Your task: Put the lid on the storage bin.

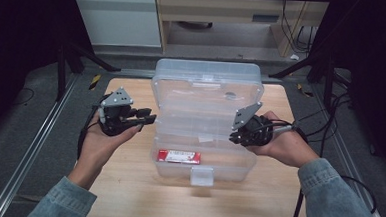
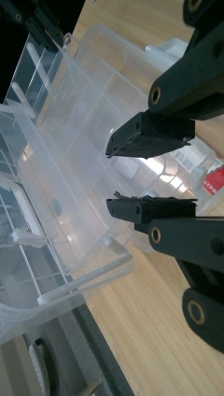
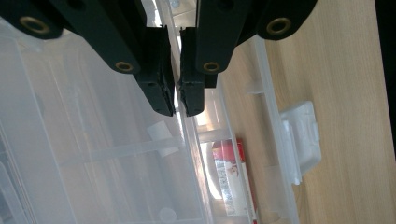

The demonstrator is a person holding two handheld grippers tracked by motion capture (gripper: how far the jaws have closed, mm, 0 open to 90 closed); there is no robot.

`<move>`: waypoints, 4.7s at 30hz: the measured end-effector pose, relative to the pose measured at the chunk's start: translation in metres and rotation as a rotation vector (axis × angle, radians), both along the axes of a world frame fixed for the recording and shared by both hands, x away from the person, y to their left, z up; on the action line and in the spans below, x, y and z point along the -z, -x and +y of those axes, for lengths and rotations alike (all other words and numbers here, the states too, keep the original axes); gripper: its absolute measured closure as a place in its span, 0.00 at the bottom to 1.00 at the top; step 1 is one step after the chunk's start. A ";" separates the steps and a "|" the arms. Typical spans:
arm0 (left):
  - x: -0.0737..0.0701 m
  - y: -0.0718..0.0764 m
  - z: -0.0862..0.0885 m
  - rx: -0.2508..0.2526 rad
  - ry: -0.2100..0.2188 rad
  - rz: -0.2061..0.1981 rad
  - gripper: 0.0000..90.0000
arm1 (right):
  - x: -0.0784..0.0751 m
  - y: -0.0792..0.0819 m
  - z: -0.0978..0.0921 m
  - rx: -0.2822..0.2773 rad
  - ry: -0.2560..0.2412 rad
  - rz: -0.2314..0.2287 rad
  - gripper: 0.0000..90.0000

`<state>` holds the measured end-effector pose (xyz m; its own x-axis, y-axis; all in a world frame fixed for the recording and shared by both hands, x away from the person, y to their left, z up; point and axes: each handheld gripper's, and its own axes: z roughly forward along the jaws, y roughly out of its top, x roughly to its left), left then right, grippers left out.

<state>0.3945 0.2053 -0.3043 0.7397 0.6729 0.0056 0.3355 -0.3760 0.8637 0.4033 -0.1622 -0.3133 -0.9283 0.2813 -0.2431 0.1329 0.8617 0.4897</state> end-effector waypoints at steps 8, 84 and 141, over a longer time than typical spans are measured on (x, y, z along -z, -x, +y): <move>0.001 -0.009 -0.002 -0.004 0.014 0.009 0.76 | 0.004 0.003 -0.001 -0.004 -0.001 0.004 0.93; 0.051 0.013 0.003 0.032 0.027 0.072 0.88 | 0.017 0.051 -0.090 0.270 -0.214 -0.070 0.81; 0.102 0.025 0.029 -0.040 0.025 0.137 0.92 | 0.066 0.060 -0.122 0.390 -0.222 -0.010 0.81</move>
